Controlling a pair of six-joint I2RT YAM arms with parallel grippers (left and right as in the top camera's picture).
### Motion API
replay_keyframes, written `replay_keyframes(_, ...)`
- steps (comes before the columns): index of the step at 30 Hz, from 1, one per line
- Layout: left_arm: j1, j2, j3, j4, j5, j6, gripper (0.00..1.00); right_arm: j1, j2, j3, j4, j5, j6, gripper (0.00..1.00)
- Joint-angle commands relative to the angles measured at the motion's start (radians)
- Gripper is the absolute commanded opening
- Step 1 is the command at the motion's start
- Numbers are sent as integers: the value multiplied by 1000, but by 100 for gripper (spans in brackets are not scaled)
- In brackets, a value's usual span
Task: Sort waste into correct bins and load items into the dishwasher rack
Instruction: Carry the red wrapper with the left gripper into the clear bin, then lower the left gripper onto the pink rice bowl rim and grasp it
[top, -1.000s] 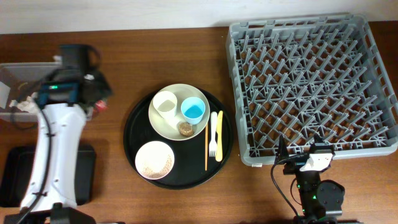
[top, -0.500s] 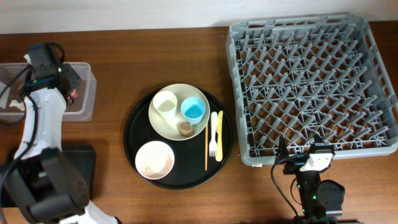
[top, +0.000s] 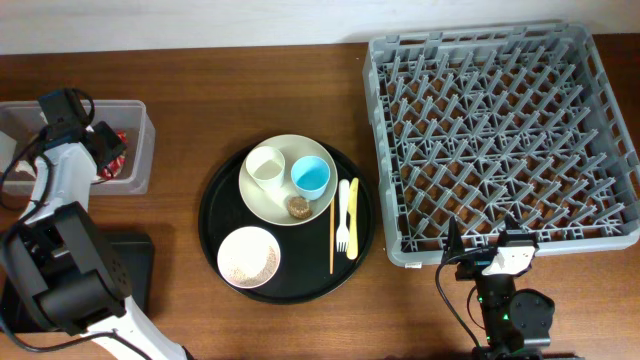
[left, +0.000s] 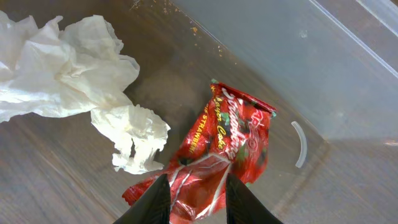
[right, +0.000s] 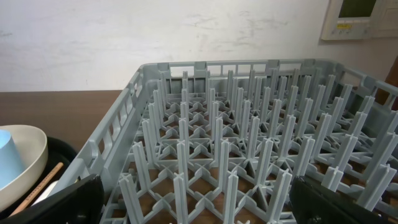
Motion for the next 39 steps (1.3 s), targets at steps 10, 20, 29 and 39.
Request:
replay_keyframes(10,-24,-308,197,-749,369,-73,1,6,-7,-5,-6,11,8,98)
replay_keyframes(20,-504,-347,66,-980,145,-3,0,6,-7,-5,-6,11,8,98)
replay_keyframes(29,-786,-777,-130,-971,138,-109,1,6,-7,-5,-6,11,8,98)
replay_keyframes(39,-806,-700,-161,-861,122,-161,5,6,-7,-5,-6,11,8,98)
